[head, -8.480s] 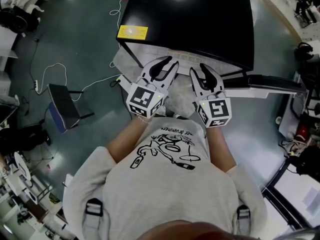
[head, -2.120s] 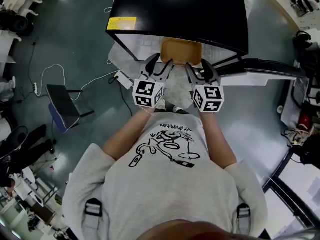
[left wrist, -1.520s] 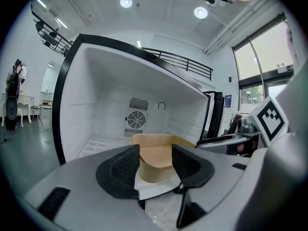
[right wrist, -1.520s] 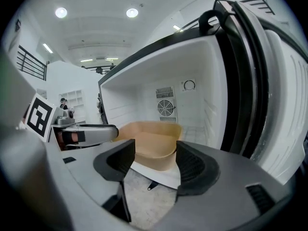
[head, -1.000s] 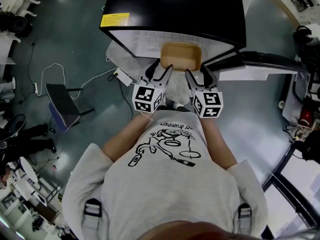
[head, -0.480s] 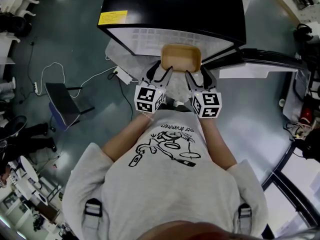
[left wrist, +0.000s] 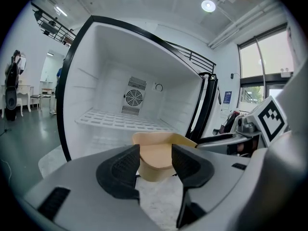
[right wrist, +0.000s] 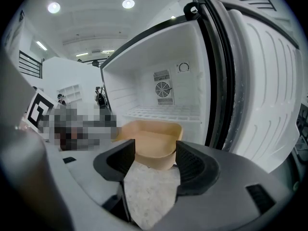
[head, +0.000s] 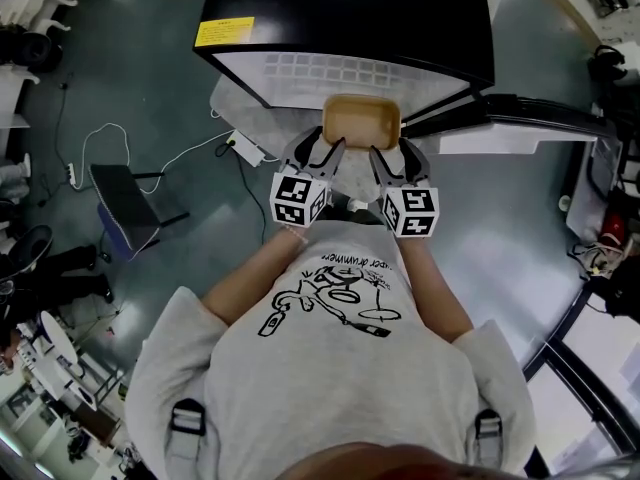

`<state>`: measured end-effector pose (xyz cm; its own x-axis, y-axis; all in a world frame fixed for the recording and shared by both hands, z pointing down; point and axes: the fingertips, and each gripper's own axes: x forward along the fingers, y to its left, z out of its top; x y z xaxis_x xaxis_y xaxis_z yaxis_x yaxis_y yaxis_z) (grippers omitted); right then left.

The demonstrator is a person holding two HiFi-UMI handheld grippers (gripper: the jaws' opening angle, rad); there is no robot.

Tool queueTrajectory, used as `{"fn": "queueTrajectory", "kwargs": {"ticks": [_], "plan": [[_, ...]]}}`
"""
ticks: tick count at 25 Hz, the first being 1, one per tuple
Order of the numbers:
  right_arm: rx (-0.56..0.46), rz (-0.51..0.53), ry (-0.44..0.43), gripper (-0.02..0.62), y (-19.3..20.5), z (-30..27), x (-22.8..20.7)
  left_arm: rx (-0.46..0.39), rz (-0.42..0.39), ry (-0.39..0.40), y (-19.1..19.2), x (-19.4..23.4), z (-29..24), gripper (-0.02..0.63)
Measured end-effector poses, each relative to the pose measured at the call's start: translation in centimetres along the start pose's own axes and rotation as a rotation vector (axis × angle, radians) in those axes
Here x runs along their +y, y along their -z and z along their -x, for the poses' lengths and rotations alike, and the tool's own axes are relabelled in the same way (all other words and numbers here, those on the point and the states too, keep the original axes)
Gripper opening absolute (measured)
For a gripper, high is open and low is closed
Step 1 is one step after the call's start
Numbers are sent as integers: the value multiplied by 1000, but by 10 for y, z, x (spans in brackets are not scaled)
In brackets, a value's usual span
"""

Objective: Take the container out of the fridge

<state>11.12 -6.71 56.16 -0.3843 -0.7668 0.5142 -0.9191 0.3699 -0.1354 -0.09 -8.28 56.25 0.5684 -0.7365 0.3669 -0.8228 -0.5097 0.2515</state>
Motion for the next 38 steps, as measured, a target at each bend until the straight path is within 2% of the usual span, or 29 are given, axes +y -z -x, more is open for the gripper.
{"fn": "queueTrajectory", "kwargs": {"ticks": [27, 38], "plan": [[82, 1, 31, 270, 62, -24, -12, 101, -23, 18, 66, 4, -23, 215], [143, 5, 29, 270, 92, -38, -17, 168, -1, 14, 101, 10, -35, 212]]}}
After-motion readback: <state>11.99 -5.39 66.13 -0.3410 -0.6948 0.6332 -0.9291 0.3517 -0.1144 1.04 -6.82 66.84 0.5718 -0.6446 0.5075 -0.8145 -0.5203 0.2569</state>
